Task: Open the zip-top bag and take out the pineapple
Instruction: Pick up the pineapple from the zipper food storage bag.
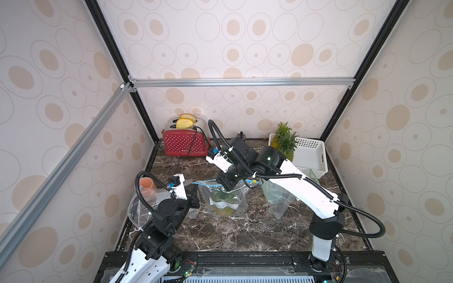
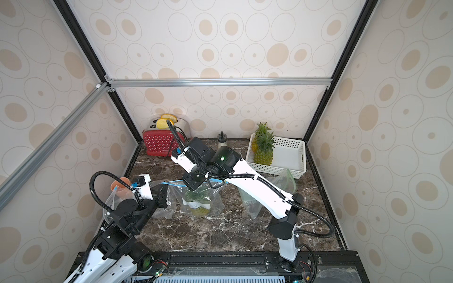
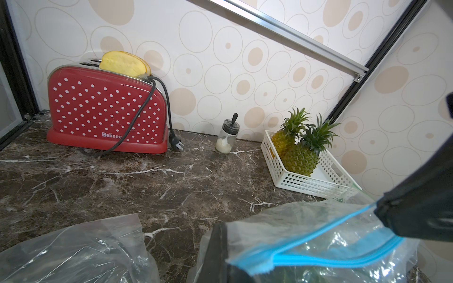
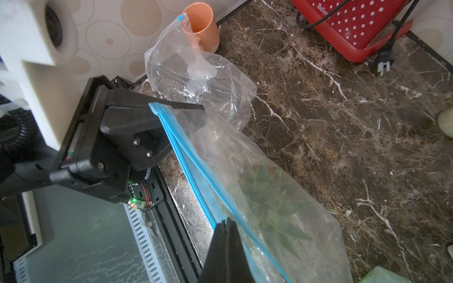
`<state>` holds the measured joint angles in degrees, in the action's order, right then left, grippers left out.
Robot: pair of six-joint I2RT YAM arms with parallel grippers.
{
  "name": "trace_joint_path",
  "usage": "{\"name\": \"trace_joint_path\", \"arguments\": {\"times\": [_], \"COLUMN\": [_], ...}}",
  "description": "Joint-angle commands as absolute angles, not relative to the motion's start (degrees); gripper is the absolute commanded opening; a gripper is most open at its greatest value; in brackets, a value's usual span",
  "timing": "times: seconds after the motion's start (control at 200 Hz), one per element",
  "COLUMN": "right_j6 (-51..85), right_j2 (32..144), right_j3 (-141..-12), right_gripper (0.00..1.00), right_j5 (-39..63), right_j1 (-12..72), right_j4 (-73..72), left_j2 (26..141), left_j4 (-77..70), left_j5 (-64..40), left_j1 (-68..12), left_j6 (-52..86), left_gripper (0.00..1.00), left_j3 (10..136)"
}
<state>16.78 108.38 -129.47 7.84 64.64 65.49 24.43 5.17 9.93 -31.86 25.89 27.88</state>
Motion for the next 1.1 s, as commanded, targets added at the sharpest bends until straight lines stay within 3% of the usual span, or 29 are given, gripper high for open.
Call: {"name": "trace_joint_path", "arguments": {"times": [0.0,0.471,0.961,1.021,1.097], "right_j6": [18.45,21.42,26.45,27.29,28.39], "right_j2": [109.32,112.47,120.65,121.13,120.88], "right_j3": [-130.08,-131.21,-144.38,-144.35,-142.87], "right_gripper": [0.0,0.06,0.28,0.3,0.35], "right_j5": [7.74,3.69,-1.21,-1.32,-1.41], "right_j1": [64.99,64.63,63.24,63.22,63.18], "right_j4": [68.06,69.99,77.56,78.84,79.29], "left_j2": [24.18,23.95,24.26,24.04,23.26], "left_j4": [1.86,1.48,0.13,0.0,0.04], "left_j5": [10.42,10.21,8.1,8.0,7.94], "left_j1": [-31.46,-31.52,-31.47,-31.47,-31.49], "left_j6": [26.37,26.2,25.91,26.17,26.84], "left_gripper": [0.0,0.0,0.0,0.11,0.35], "left_j3": [28.13,27.7,27.65,27.55,27.46]}}
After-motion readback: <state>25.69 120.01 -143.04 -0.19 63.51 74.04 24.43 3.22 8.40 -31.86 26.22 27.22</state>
